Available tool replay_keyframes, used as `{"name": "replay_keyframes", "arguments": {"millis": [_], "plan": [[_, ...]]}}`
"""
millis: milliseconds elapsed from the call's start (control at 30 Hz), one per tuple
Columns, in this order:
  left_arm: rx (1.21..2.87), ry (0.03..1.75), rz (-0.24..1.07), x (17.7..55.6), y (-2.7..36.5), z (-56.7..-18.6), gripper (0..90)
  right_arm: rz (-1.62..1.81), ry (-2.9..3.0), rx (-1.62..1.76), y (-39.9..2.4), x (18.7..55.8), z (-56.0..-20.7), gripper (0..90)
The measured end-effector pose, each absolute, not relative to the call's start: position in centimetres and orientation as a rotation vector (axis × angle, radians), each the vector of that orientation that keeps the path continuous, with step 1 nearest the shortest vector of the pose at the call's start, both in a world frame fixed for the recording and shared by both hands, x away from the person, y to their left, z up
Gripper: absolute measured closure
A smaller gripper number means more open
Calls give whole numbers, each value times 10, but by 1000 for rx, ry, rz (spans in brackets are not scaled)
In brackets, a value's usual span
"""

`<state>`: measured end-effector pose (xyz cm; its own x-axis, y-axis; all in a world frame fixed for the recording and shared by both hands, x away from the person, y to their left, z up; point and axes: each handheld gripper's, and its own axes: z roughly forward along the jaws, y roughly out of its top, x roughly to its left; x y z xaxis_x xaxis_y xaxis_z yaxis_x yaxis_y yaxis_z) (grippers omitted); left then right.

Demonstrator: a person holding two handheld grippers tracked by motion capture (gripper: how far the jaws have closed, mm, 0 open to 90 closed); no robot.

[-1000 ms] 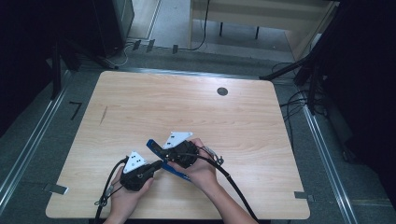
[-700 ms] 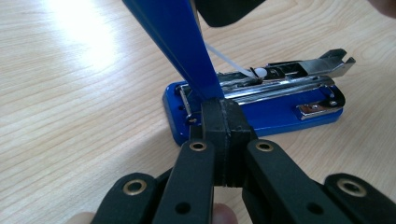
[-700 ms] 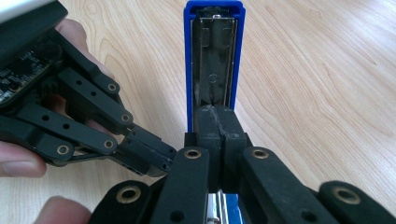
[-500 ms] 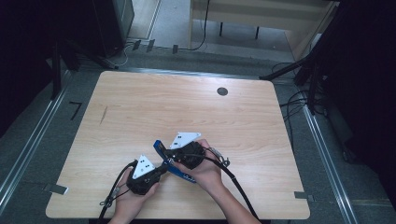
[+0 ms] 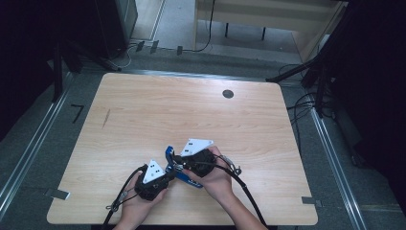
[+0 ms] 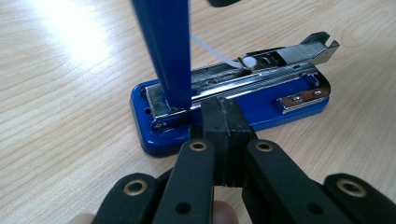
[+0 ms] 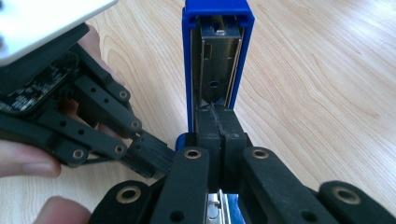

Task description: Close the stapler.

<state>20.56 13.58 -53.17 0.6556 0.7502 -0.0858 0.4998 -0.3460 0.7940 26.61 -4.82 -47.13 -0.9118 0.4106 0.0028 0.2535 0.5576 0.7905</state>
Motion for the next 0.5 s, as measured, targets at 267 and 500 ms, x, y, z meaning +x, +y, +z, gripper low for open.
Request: {"name": "replay_keyframes", "arguments": {"millis": [267, 500], "plan": [[2044, 958, 377, 206, 134, -532, 900, 1302, 2596, 569, -56, 262, -471, 900], [2059, 964, 377, 207, 132, -533, 900, 1315, 2602, 576, -62, 261, -472, 900]]}}
